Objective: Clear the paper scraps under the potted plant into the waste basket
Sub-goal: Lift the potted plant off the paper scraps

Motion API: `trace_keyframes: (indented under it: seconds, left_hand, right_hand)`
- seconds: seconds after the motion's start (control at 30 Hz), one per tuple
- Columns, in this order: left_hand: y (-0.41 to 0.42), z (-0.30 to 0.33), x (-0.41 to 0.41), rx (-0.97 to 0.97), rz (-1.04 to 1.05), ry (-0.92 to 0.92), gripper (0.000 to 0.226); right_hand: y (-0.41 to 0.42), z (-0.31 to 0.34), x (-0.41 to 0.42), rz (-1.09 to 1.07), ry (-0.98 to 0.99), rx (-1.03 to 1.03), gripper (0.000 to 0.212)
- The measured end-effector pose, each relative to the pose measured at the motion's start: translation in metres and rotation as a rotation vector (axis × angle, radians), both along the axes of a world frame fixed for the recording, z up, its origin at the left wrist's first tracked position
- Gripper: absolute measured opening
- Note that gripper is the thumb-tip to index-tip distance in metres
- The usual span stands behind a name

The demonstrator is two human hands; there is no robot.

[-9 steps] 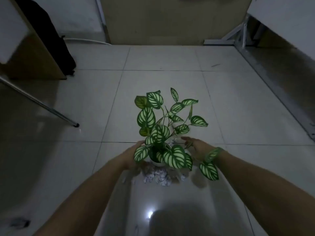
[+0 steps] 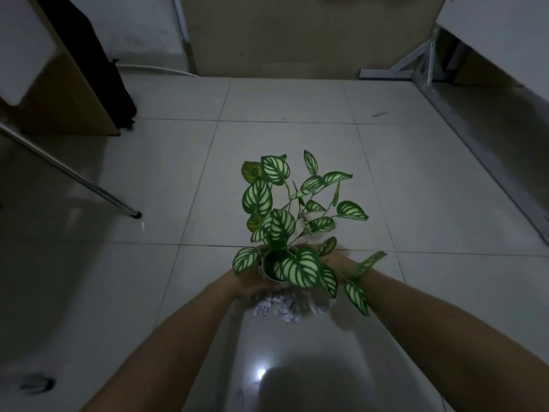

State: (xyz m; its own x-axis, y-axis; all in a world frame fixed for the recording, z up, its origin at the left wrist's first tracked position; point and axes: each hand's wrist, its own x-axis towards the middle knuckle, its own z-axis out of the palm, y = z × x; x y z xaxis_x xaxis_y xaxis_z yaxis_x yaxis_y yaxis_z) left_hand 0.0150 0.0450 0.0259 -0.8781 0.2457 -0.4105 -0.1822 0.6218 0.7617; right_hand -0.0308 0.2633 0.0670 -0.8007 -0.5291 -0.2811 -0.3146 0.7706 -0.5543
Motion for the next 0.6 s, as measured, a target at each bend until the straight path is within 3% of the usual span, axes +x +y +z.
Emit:
trace_keyframes:
  seconds: [0.13,0.17,0.2,0.3,0.4,0.53,0.6]
  left_hand:
    - [-0.007,-0.003,-0.003,0.082,0.066,-0.017,0.105]
    - [-0.008,0.0,-0.006,0.087,0.091,-0.016,0.1]
    - [-0.012,0.001,-0.01,0.097,0.11,-0.014,0.093]
    - [-0.025,0.009,-0.024,0.104,0.164,-0.004,0.095]
    - [-0.041,0.019,-0.036,0.076,0.23,0.054,0.093]
    - [-0.065,0.023,-0.053,0.074,0.297,0.116,0.088]
    - [-0.073,0.02,-0.062,0.093,0.347,0.114,0.087]
  right_hand:
    - [-0.007,-0.001,-0.006,0.066,-0.029,-0.081,0.043]
    - [-0.004,-0.003,-0.006,0.099,0.028,-0.082,0.044]
    - [-0.005,-0.005,-0.01,0.035,-0.07,-0.111,0.045]
    - [-0.017,-0.002,-0.023,0.037,0.006,-0.101,0.044]
    - [-0.037,-0.006,-0.039,-0.063,-0.106,-0.213,0.05]
    - [-0.069,-0.01,-0.049,-0.129,0.004,-0.248,0.027]
    - [-0.086,-0.015,-0.049,-0.203,-0.063,-0.367,0.017]
